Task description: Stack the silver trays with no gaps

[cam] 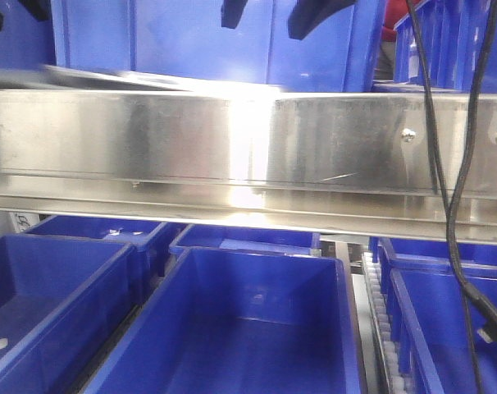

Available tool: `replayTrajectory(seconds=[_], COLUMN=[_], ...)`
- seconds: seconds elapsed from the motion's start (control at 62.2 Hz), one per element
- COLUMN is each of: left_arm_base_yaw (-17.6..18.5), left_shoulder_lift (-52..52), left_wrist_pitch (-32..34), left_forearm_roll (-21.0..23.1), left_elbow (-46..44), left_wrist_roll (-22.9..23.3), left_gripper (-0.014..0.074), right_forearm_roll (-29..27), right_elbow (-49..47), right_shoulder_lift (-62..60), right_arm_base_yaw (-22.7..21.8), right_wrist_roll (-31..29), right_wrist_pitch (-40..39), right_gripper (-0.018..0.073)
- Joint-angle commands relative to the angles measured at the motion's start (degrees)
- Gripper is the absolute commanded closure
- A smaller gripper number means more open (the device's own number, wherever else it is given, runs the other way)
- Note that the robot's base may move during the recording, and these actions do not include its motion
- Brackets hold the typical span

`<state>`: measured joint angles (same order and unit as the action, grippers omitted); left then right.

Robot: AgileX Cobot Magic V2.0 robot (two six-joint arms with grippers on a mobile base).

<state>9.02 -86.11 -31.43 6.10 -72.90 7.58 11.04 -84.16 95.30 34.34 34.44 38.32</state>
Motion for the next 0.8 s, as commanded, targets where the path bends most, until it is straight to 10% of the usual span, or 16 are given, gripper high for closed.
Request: replayTrajectory(seconds=[0.0,0.145,0.241,0.498,0.787], left_arm_base_yaw=[-0.29,-0.29,-0.29,2.35,8.58], left_shoulder_lift=[0.19,0.99,2.44,8.21,23.25], left_wrist_pitch=[-0.80,-3.51,-3.53,-2.17,15.89], left_forearm_roll=[1.77,1.77,1.77,1.12,1.12], left_elbow=[-0.80,-2.22,-2.20,-1.83,9.97], left_wrist_roll=[0.20,-0.06,-0.06,-13.36,-13.92], left_gripper=[0.0332,0.0388,0.0579,0.0594,0.0594], right_forearm_roll=[0.87,1.02,2.01,9.94,18.37], right_elbow=[-0.28,-0.28,-0.28,-0.28,2.36], right_shoulder_lift=[-0.44,-0.68,-0.94,-5.56,-14.44], right_arm_base_yaw=[0.03,0.03,0.03,0.58,3.55], right_wrist_roll=[-0.47,-0.47,-0.47,-0.47,-0.47], right_wrist_pitch=[-0.04,-0.04,-0.20,-1.33,-4.58], right_gripper=[0.0328,0.0520,0.0655,0.0646,0.0646])
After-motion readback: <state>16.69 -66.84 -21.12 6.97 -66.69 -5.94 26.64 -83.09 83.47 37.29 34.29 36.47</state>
